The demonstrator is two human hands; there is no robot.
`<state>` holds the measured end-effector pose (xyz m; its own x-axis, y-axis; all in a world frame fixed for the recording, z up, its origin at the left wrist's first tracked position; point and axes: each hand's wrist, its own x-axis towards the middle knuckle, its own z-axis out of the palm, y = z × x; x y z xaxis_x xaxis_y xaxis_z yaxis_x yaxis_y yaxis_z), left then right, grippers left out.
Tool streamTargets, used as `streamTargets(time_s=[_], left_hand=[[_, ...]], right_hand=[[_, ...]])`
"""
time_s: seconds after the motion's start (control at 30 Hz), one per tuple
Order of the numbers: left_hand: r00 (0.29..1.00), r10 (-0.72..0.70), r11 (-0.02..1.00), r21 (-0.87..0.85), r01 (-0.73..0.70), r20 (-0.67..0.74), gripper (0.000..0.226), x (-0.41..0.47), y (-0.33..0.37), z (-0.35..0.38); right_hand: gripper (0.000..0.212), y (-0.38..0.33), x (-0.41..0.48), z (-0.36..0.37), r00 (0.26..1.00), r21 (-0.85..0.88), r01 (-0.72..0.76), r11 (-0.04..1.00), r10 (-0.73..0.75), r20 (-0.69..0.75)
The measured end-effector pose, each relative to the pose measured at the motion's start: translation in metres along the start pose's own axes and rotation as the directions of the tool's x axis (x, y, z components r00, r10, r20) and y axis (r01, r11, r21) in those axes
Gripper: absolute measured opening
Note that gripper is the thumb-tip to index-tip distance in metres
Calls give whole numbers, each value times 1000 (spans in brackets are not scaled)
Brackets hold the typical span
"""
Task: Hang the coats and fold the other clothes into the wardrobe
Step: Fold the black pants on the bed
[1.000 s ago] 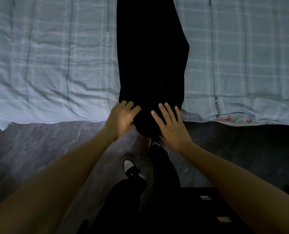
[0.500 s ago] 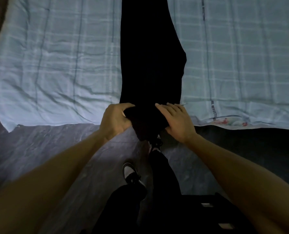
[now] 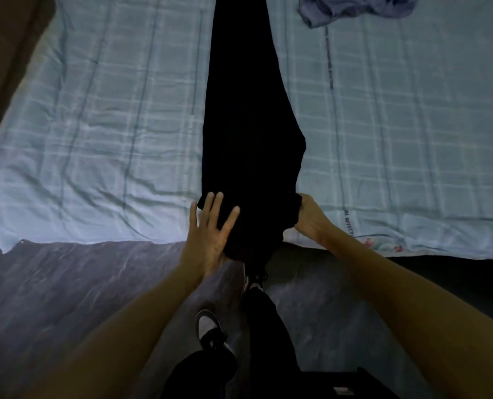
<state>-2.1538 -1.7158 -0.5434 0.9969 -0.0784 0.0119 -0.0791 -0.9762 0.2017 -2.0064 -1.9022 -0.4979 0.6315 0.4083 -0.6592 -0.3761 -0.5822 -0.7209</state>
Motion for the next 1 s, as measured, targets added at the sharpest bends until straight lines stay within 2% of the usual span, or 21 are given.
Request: streamTargets(time_s=[0.03, 0.07, 0.13, 0.17, 0.23, 0.3, 0.33, 0.4, 0.43, 0.47, 0.53, 0.6, 0.63, 0.67, 0.73, 0.8, 0.87, 0.9, 0.93, 1.0], left_hand=[[999, -33, 999, -33, 32, -32, 105, 7, 3, 0], [996, -69, 995, -79, 64, -57, 98, 14, 5, 2], [990, -113, 981, -170, 98, -82, 98, 24, 2, -1], [992, -92, 975, -212, 73, -83, 96, 28, -2, -5], [996, -37, 950, -314, 8, -87, 81, 32, -15, -15], [997, -31, 914, -406, -3, -76, 63, 34, -26, -28], [997, -51, 886, -463, 16, -62, 56, 37, -29, -35], [987, -162, 791, -597, 132, 3, 42, 51, -28, -52], [972, -220, 730, -646, 224, 88, 36, 59, -28, -61], [951, -248, 652, -694, 304, 184, 34, 66, -29, -68], [934, -215, 479, -802, 356, 286, 38, 80, -34, -83], [930, -233, 379, -854, 356, 284, 37, 96, -40, -95], [916, -295, 340, -866, 366, 272, 33, 107, -43, -100], [885, -393, 304, -873, 381, 249, 31, 120, -45, -102], [772, -615, 250, -889, 383, 159, 31, 145, -46, -102], [647, -761, 277, -877, 393, 50, 33, 162, -43, -98], [595, -804, 337, -832, 440, -10, 36, 165, -38, -88], [616, -786, 399, -801, 447, -48, 37, 162, -36, -81], [670, -734, 500, -755, 425, -108, 38, 157, -34, -73], [821, -530, 735, -597, 322, -209, 41, 145, -33, -54]], right_hand=[[43, 4, 2, -2, 998, -179, 20, 984, -30, -53], [43, 7, 1, -5, 995, -227, 35, 973, -56, -83], [38, 8, -4, -8, 990, -143, 107, 984, -119, -79], [34, 10, -4, -8, 984, -132, 132, 982, -146, -99], [17, 14, -9, -12, 941, -352, 209, 913, -285, -181], [69, 21, -12, -14, 878, -587, 302, 751, -458, -135], [90, 25, -13, -12, 851, -636, 355, 685, -518, -83], [108, 25, -15, -5, 800, -672, 429, 604, -599, -28], [110, 23, -14, 0, 783, -645, 444, 622, -620, -58], [109, 18, -13, 4, 785, -575, 439, 691, -605, -128], [96, -2, -11, 9, 819, -364, 365, 857, -482, -312], [75, -21, -5, 6, 842, -207, 272, 940, -337, -421], [67, -31, 0, 1, 828, -164, 261, 951, -308, -468], [61, -41, 6, -5, 801, -111, 275, 955, -291, -523], [54, -62, 22, -17, 737, 1, 318, 948, -246, -630], [53, -75, 39, -24, 684, 34, 312, 950, -199, -701], [52, -74, 51, -23, 680, -67, 283, 957, -249, -689], [52, -68, 54, -21, 682, -157, 288, 945, -318, -659], [51, -60, 57, -19, 675, -260, 312, 914, -406, -616], [52, -41, 63, -15, 676, -470, 338, 815, -558, -482]])
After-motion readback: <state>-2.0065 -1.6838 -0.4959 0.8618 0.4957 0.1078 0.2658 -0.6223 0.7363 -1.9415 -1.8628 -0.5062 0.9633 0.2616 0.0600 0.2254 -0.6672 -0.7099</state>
